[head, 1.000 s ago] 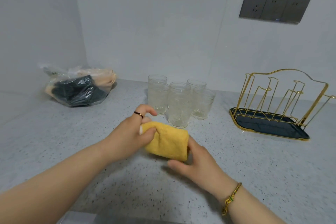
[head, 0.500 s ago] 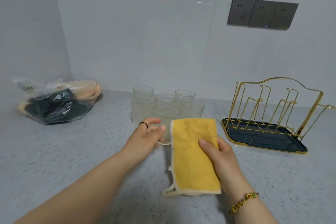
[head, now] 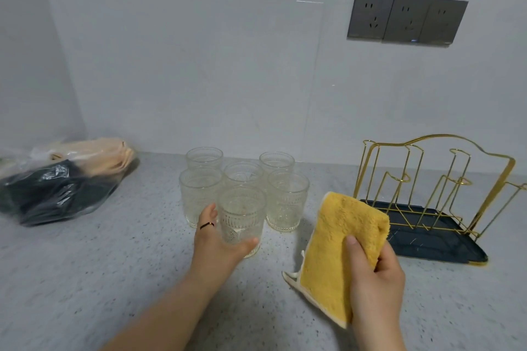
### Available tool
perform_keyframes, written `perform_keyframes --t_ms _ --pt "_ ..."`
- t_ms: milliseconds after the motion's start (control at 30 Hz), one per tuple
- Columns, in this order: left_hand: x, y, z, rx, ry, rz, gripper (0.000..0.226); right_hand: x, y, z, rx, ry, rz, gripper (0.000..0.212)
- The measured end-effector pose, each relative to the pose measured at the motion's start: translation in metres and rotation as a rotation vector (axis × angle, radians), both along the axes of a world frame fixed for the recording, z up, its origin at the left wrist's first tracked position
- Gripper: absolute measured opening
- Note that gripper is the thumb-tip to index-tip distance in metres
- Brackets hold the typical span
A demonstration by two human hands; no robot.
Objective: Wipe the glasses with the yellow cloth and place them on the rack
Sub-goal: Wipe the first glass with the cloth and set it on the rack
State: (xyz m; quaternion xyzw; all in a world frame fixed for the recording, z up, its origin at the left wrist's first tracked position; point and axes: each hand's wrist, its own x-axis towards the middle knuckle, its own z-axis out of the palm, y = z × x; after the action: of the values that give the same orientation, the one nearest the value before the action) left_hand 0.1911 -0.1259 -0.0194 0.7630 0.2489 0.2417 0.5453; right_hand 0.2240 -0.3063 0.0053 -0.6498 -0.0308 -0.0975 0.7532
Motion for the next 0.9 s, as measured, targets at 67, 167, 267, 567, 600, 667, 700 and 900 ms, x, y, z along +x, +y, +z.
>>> perform_keyframes --t_ms 67,167,267,567,600,667,700,900 --pt "0.005 0.004 -0.005 -0.011 0.005 -0.019 0.106 0.001 0.005 -0.002 -0.004 0.003 -0.005 0.024" --pt "0.010 0.008 -0.008 0.049 0.103 -0.004 0.109 0.000 0.008 -0.003 -0.014 0.003 -0.003 0.024" --pt "0.012 0.006 -0.003 0.221 0.292 0.072 0.106 0.001 0.009 -0.005 -0.032 0.002 0.006 0.024" --pt "0.000 0.005 0.000 0.028 0.184 0.006 0.097 0.002 0.007 -0.005 -0.045 0.008 0.017 0.019" --pt "-0.005 0.004 0.004 -0.015 0.148 -0.020 0.094 0.001 0.007 -0.004 -0.041 0.013 0.024 0.018" --pt "-0.016 0.003 0.012 -0.078 0.075 -0.055 0.081 0.000 0.007 -0.005 -0.040 0.019 0.044 0.017" --pt "-0.023 0.003 0.016 -0.109 0.038 -0.076 0.072 -0.002 0.007 -0.006 -0.044 0.021 0.056 0.016" --pt "-0.066 0.021 0.032 -0.365 -0.164 -0.173 0.065 -0.015 0.008 -0.008 -0.068 0.016 0.121 0.016"
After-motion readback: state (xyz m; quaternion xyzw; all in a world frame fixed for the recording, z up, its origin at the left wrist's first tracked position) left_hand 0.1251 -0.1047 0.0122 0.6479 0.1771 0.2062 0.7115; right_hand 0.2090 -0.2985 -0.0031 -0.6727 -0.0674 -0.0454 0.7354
